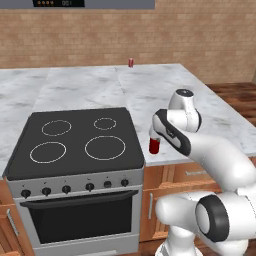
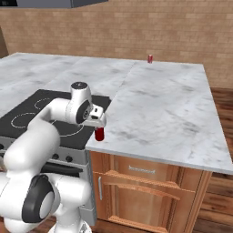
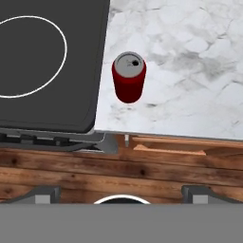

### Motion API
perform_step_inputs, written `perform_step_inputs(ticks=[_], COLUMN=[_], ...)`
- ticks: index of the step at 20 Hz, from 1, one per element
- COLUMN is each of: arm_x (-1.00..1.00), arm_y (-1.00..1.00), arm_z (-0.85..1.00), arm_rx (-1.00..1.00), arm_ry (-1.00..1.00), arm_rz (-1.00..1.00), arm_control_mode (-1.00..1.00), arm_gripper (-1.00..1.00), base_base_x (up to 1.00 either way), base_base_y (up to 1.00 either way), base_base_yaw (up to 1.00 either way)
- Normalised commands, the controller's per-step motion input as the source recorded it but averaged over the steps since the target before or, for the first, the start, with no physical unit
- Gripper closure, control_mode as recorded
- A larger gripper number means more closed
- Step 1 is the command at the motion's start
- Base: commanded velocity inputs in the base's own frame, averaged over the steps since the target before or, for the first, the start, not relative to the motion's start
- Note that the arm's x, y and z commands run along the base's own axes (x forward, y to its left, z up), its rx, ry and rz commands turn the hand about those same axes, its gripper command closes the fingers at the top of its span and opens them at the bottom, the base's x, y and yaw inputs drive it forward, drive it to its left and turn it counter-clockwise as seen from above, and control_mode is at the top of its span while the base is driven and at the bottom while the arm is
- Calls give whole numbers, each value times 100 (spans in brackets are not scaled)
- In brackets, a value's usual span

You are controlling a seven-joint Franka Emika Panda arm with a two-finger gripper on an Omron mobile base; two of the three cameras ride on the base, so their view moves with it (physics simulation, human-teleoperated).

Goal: Four empty soda cans are scattered around the kitchen. Gather all the cans and cluster them next to the stove for recycling.

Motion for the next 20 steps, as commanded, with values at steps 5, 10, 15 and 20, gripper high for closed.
perform_step_inputs(ticks=[5, 10, 15, 20], arm_x=[9, 11, 14, 17], arm_y=[0, 0, 0, 0], arm_z=[-12, -12, -10, -5], arm_rx=[0, 0, 0, 0], arm_ry=[1, 1, 1, 1], arm_rz=[0, 0, 0, 0], arm_control_mode=[-100, -100, -100, -100], arm_gripper=[-100, -100, -100, -100], base_base_x=[0, 0, 0, 0], base_base_y=[0, 0, 0, 0], base_base_yaw=[0, 0, 0, 0])
